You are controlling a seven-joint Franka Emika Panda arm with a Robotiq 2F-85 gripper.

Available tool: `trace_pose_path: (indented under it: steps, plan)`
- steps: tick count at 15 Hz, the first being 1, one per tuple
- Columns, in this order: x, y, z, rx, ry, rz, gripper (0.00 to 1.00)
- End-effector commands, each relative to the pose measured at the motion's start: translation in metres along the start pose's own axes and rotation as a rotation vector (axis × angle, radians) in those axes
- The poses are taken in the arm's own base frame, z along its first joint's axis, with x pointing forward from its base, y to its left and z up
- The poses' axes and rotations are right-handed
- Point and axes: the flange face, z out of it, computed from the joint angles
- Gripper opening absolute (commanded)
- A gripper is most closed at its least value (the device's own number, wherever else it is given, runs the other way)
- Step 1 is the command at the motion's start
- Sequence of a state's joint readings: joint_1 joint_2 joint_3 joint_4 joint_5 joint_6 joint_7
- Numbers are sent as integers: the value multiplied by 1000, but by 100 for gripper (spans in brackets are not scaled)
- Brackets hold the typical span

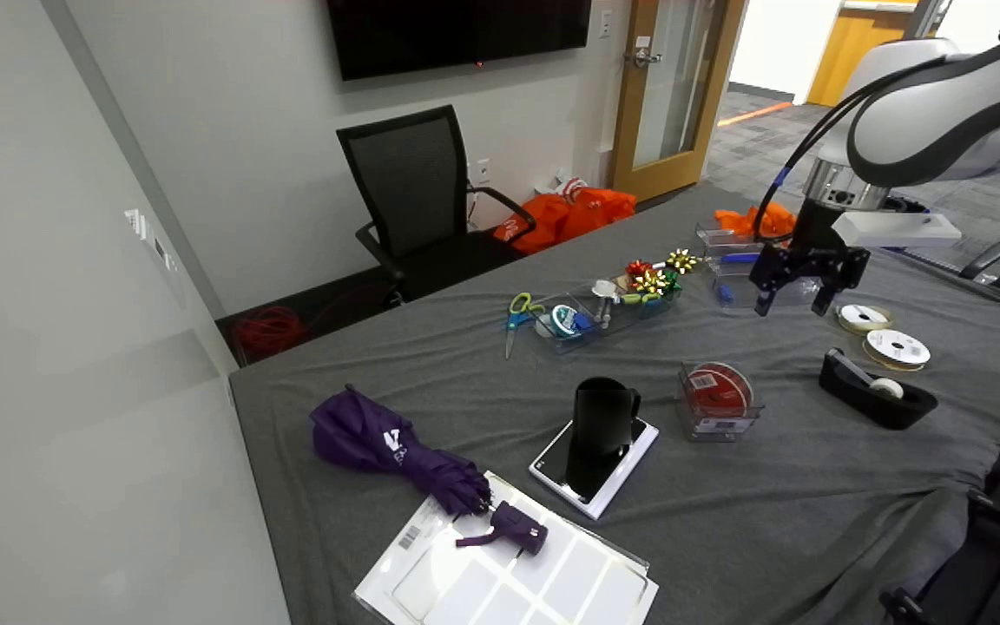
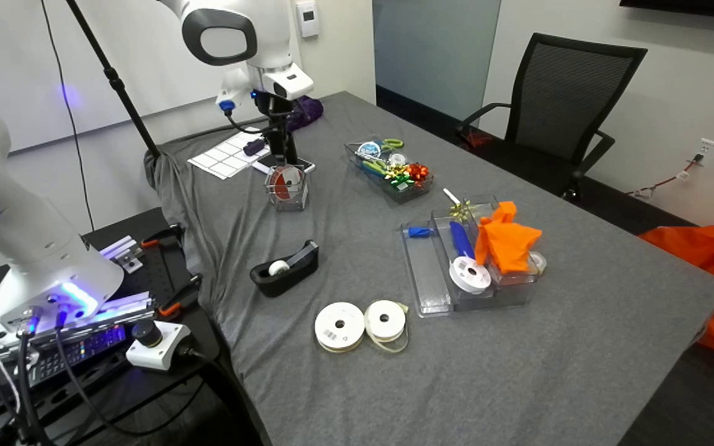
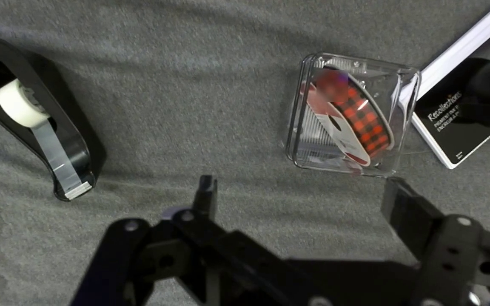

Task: Move the tray to the right

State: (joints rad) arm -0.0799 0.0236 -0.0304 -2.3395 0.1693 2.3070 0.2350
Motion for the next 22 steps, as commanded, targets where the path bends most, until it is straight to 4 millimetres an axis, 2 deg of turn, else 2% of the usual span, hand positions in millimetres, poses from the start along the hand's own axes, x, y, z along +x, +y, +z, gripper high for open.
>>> trace_pose_path:
  steps: [1, 5, 12, 17, 22]
  plan:
    - [7, 8, 14, -5, -1, 11, 100]
    - [15, 16, 37, -3, -20, 33, 100]
    - [35, 24, 91, 51, -62, 64, 100]
    - [42, 24, 114, 82, -132, 36, 100]
    - [41, 27, 131, 68, -222, -12, 100]
